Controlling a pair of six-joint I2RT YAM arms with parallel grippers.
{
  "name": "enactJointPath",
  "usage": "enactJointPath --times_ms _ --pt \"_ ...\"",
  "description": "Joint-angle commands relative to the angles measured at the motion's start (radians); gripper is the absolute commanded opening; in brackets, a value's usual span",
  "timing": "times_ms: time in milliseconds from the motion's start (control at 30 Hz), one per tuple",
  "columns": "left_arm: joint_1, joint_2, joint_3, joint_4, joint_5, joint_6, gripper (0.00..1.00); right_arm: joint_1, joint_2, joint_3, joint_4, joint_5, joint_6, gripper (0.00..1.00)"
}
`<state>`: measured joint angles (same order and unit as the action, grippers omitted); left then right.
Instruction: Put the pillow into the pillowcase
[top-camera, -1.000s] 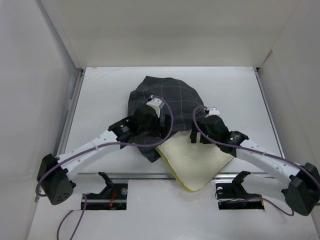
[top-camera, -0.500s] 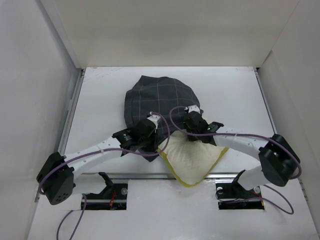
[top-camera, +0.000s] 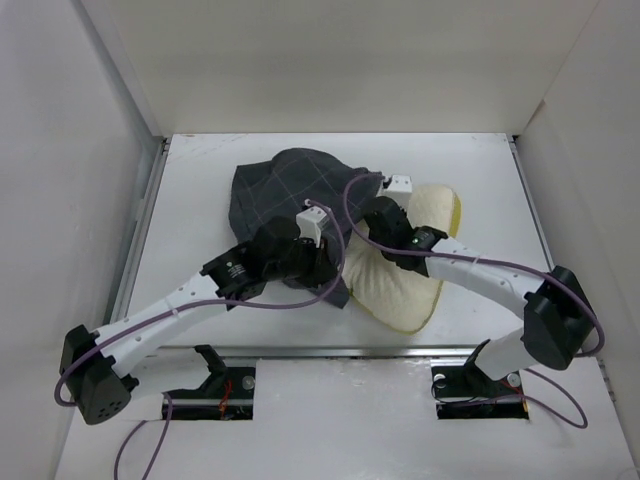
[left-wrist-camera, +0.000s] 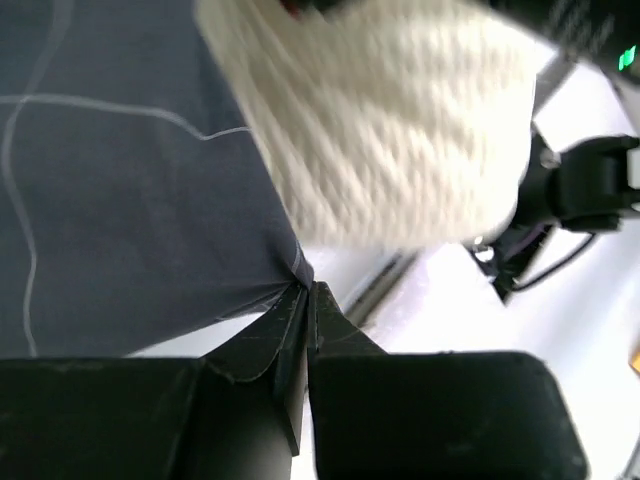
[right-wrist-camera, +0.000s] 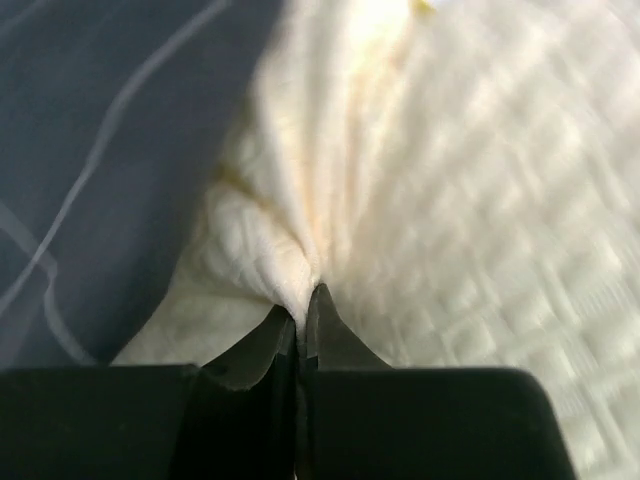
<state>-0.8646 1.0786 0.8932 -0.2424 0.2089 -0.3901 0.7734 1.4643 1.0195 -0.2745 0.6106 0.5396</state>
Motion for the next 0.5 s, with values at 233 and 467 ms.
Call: enactJointPath --times_ms 233,467 --pt "-0.045 -0.078 0.049 0.115 0.261 -0.013 0.0 -0.057 -0.038 0.205 0.218 0.347 0.298 0.0" --pt "-0.045 0.024 0.049 0.217 0.159 -0.058 0.06 -0.068 0.007 0.015 0.416 0.035 0.426 0.0"
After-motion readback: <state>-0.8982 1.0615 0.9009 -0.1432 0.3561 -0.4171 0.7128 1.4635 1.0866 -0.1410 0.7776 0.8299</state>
